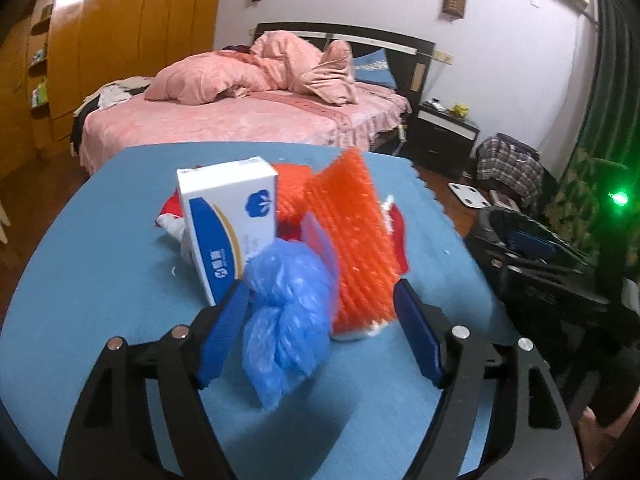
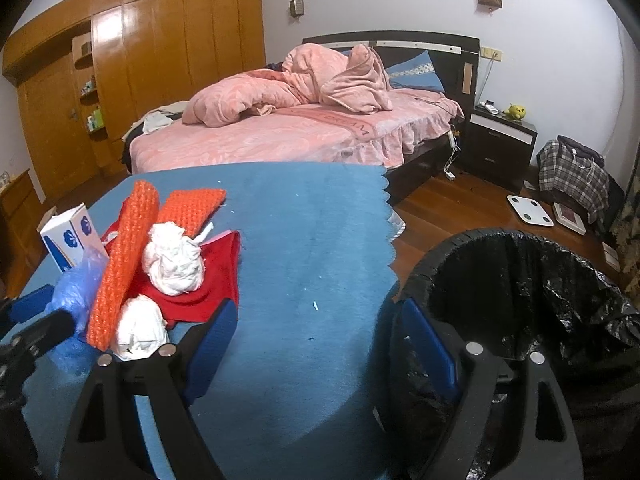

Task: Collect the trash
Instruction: 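Grasp the orange foam net with the right gripper while the left holds the blue bag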

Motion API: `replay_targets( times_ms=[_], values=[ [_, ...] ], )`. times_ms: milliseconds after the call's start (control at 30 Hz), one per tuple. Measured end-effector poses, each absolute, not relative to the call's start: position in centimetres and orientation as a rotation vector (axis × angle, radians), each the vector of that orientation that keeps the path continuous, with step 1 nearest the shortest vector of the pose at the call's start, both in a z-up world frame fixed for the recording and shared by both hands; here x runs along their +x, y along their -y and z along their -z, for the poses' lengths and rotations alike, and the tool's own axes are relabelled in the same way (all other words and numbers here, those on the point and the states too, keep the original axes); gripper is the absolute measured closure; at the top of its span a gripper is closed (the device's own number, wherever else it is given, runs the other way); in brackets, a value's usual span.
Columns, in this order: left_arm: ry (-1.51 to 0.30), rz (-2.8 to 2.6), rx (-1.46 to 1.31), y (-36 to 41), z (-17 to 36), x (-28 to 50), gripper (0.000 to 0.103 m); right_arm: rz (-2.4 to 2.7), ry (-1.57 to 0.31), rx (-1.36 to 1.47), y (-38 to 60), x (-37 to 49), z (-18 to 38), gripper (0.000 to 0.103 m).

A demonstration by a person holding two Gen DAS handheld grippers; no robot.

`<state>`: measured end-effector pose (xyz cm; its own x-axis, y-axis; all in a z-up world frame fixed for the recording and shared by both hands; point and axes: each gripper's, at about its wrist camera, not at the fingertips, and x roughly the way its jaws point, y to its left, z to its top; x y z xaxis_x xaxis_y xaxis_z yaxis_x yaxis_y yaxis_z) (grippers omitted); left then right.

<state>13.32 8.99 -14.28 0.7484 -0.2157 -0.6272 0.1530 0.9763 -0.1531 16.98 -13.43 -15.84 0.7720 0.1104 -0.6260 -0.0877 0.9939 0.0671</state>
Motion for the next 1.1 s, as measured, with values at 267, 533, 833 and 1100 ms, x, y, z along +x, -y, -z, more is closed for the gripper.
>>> replay_targets(
  times_ms=[267,533,833,1100],
  values=[
    [-0.772,0.197,-0.139,-10.5,16.7,13.9,0.055,-0.128,-0.676,0.029,13.1,16.9,15.8,0.020],
    [-0.773,0.213,-0.192,-11.7,16.7,13.5,0.075,-0.162,-0.674,0.020,11.8,16.7,15.4,0.025],
    [-0.710,0.139,-0.154,-13.0,14.5,11.0,0.076,-0.249,-0.631,0.037,9.3,15.5,13.4,0.031],
    [-0.679,0.022,-0.125,-15.4,13.6,10.8,0.076,-0.314,-0.652,0.024,6.2,15.4,13.4,0.032]
  ],
)
